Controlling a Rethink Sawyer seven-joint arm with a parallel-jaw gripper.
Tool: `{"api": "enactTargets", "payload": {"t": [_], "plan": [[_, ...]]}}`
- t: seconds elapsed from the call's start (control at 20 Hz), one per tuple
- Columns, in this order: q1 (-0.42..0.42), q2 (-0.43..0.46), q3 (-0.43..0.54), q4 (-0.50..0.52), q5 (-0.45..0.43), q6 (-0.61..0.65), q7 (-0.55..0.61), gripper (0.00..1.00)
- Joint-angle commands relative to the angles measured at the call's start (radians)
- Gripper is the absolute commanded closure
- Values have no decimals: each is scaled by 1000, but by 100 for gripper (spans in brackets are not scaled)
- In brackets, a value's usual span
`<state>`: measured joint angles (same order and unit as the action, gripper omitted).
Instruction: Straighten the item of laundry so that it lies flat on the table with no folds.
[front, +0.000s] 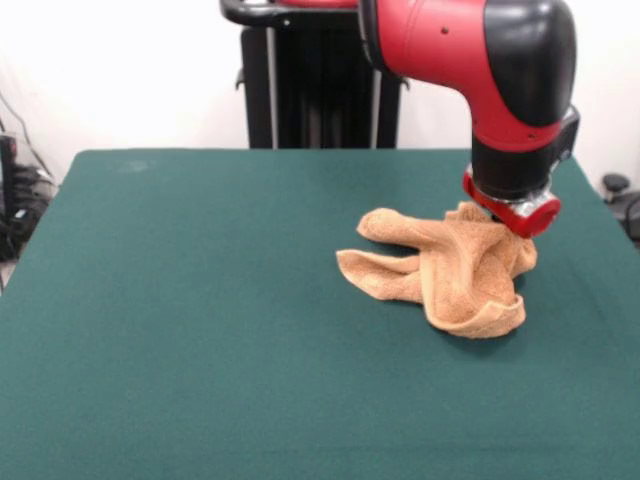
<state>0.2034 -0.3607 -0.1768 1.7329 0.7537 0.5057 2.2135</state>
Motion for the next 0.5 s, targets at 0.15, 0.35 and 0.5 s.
{"api": "enactTargets", "payload": {"t": [0.15,0.35,0.5], "plan": [[-413,-98,547,292,135,-166,-318,100],[-473,-69,592,274,-34,-205,-191,100],[-461,-54,547,223,-152,-218,-116,100]]}}
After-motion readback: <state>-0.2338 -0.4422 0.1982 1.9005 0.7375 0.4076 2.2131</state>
